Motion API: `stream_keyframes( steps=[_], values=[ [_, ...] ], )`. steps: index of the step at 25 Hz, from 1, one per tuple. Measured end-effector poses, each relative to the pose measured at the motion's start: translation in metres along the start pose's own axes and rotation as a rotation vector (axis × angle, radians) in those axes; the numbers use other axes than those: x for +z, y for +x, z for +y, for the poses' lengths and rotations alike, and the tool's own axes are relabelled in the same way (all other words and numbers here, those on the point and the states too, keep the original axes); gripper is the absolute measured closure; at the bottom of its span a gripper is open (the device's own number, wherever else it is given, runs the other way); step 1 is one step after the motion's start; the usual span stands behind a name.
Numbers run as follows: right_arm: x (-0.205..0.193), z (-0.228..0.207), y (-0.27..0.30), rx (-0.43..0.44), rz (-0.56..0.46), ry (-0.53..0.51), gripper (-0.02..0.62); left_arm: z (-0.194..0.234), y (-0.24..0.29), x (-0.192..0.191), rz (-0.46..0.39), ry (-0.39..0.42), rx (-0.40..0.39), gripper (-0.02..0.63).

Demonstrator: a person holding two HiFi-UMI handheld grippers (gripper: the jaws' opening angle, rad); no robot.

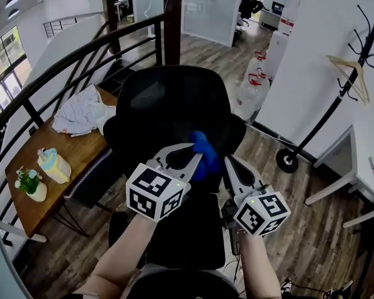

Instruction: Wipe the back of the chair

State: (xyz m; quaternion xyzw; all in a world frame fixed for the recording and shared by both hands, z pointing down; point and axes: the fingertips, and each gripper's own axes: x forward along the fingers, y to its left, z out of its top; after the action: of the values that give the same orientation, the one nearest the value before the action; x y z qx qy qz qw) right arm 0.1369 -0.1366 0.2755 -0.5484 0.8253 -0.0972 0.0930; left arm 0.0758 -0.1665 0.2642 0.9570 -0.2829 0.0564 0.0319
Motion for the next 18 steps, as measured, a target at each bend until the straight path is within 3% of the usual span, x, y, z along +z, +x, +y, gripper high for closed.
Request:
stream_keyframes(
  steps=[9, 18],
  values=[
    [0.038, -0.029, 0.024, 0.04, -0.063, -0.021, 0.565, 0.025, 0.057, 0.074, -0.058, 0.134, 0.038, 0.568],
    [0.044, -0.038, 0.05, 0.079, -0.083, 0.011, 0.565, 0.063, 0.109, 0.089, -0.016, 0.122, 0.094, 0.568]
  ],
)
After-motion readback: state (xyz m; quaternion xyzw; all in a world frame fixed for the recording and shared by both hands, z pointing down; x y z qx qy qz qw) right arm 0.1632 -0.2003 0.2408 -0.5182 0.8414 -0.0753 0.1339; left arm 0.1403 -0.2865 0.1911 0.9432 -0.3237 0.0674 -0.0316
